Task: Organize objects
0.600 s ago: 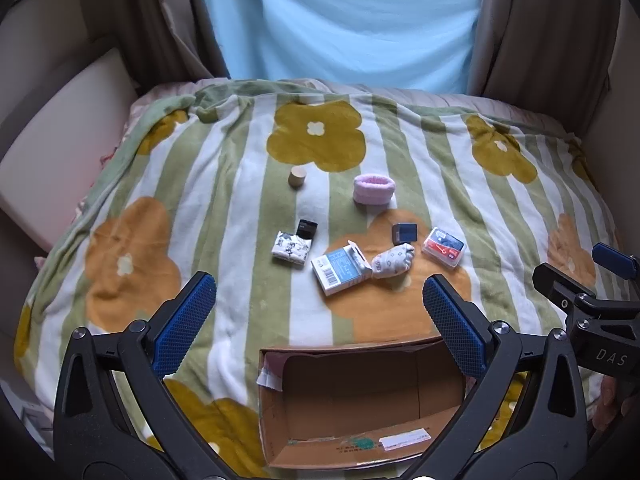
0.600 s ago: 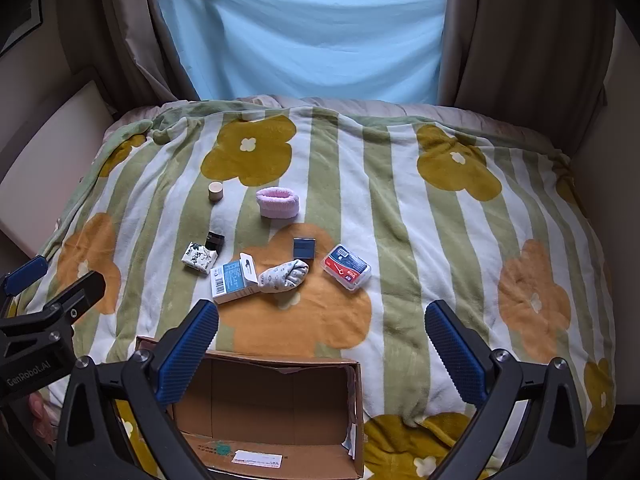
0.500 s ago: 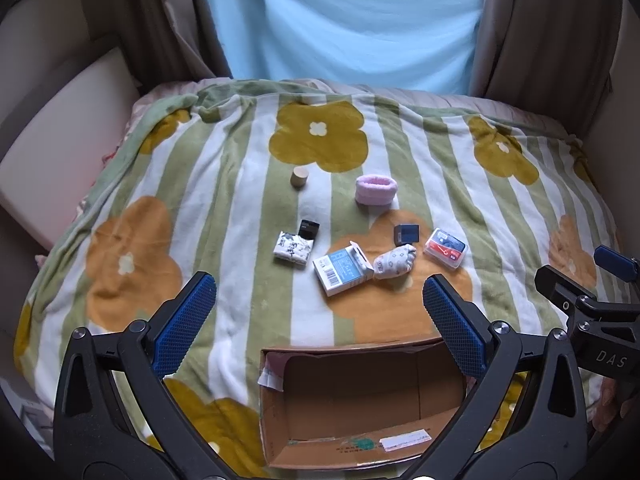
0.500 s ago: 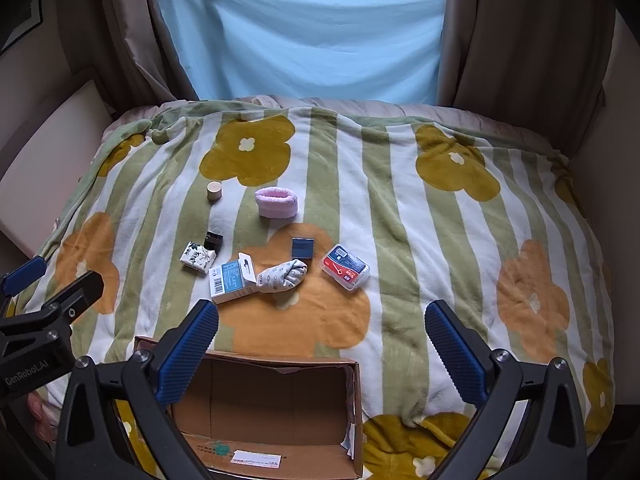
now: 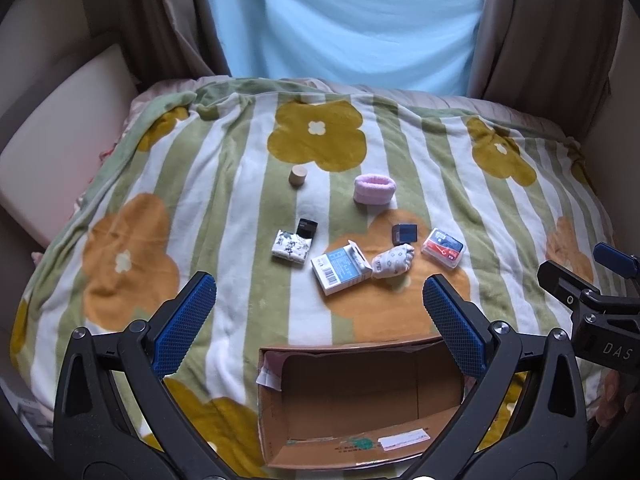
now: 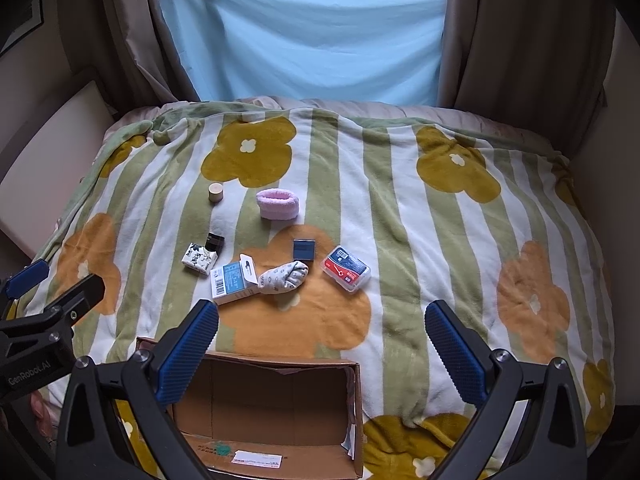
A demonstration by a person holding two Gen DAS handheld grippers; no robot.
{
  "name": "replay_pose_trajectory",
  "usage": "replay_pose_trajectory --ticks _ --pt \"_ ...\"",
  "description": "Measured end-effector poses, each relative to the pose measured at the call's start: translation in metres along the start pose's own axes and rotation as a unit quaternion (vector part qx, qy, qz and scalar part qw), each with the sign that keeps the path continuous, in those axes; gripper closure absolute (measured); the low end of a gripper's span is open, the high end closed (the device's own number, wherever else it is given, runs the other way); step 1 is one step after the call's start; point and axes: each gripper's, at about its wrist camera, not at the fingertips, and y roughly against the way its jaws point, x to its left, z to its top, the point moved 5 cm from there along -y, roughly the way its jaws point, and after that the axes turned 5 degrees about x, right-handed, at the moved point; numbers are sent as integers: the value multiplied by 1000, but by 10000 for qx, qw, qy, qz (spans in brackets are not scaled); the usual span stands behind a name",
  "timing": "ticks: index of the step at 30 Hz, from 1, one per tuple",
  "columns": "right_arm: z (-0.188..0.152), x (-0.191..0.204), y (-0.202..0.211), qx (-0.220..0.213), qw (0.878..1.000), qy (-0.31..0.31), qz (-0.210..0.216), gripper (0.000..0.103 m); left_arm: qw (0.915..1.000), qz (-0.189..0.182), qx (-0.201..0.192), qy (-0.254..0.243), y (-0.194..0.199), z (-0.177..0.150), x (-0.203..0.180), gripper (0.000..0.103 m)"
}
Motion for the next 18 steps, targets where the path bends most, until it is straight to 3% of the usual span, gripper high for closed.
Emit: replay_pose_trajectory --ticks 18 --pt "3 1 1 -34 10000 43 -20 1 9962 418 -122 755 5 4 11 0"
